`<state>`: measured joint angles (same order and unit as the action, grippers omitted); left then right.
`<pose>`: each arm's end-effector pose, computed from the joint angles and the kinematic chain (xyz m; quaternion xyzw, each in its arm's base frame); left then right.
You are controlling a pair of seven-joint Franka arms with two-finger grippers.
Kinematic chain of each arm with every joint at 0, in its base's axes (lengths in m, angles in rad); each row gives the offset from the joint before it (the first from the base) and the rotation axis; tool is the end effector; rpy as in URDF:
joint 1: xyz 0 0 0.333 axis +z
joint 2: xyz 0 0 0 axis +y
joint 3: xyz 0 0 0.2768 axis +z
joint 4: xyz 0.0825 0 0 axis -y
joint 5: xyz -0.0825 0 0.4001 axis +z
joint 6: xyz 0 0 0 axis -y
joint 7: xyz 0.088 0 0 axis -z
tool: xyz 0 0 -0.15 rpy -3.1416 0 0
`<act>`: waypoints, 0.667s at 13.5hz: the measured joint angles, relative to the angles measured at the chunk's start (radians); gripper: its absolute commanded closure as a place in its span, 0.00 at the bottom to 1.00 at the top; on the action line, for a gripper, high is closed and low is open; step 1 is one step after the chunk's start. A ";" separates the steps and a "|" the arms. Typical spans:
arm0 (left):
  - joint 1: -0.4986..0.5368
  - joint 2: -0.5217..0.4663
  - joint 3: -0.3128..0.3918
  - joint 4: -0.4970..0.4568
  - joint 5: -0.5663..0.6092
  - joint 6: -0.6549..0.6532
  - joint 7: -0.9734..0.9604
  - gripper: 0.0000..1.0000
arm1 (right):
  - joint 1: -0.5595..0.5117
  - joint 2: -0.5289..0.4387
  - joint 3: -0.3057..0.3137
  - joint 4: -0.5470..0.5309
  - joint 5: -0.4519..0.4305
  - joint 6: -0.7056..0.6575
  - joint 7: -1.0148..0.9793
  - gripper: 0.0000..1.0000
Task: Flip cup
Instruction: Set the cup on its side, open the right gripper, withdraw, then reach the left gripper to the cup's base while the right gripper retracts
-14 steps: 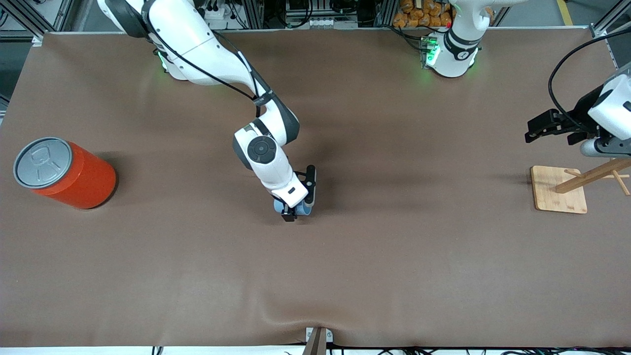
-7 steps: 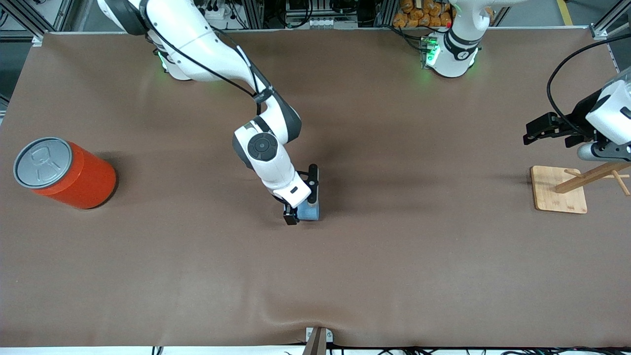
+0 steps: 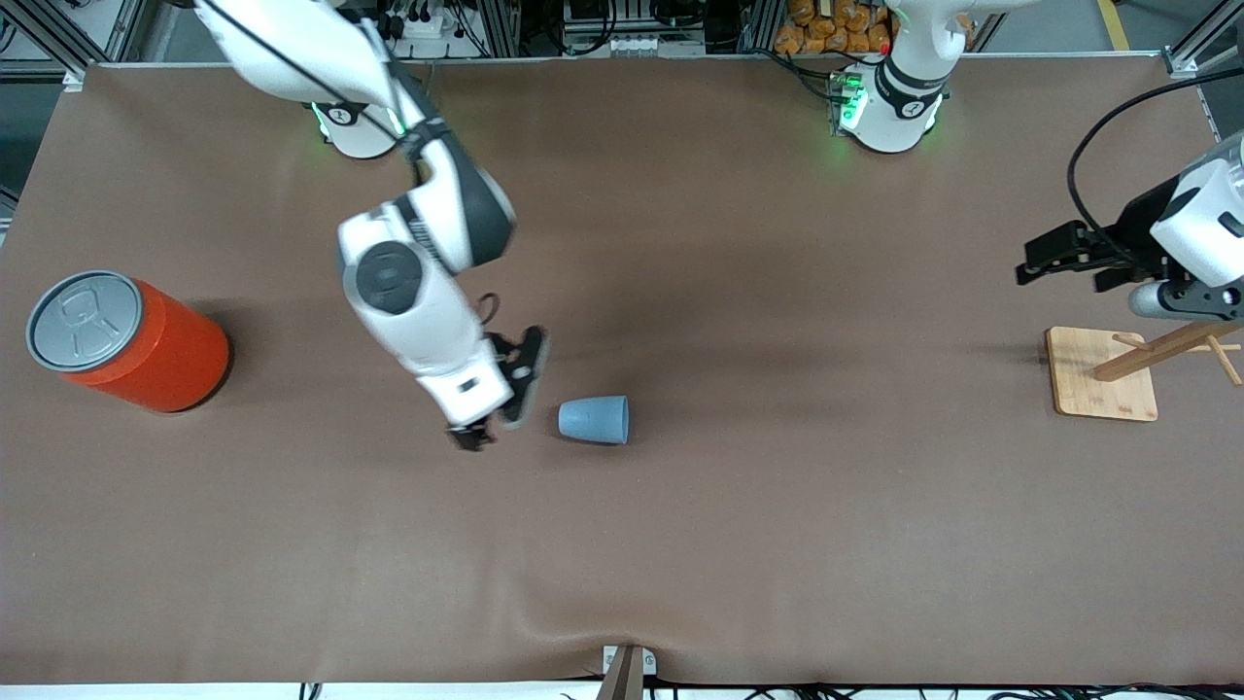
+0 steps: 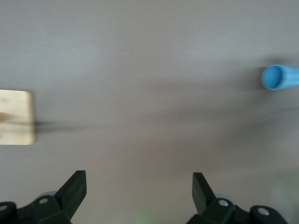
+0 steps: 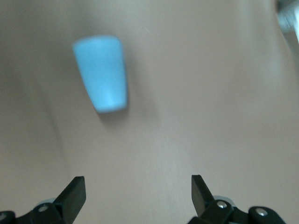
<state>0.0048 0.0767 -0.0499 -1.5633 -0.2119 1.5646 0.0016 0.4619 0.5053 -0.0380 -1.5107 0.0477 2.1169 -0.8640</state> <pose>0.5830 -0.0573 0.5046 0.9933 -0.0199 -0.0398 0.1068 0.6403 0.2962 0.2973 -0.8037 -0.5927 -0.0520 0.0006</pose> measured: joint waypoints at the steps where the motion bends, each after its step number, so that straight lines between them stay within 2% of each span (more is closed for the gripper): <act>1: 0.000 0.018 0.000 -0.001 -0.069 0.000 0.000 0.00 | -0.040 -0.018 -0.001 0.000 0.000 -0.032 0.023 0.00; 5: -0.007 0.152 -0.002 -0.003 -0.344 0.044 0.004 0.00 | -0.168 -0.111 -0.004 -0.001 -0.001 -0.143 0.158 0.00; 9: -0.042 0.294 -0.035 -0.003 -0.552 0.116 0.020 0.00 | -0.270 -0.218 -0.018 -0.004 -0.002 -0.246 0.287 0.00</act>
<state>-0.0369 0.3707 -0.0847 -1.5664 -0.7639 1.6805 0.0221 0.1917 0.2875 -0.0561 -1.5144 0.0455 1.8705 -0.5765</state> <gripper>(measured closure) 0.000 0.000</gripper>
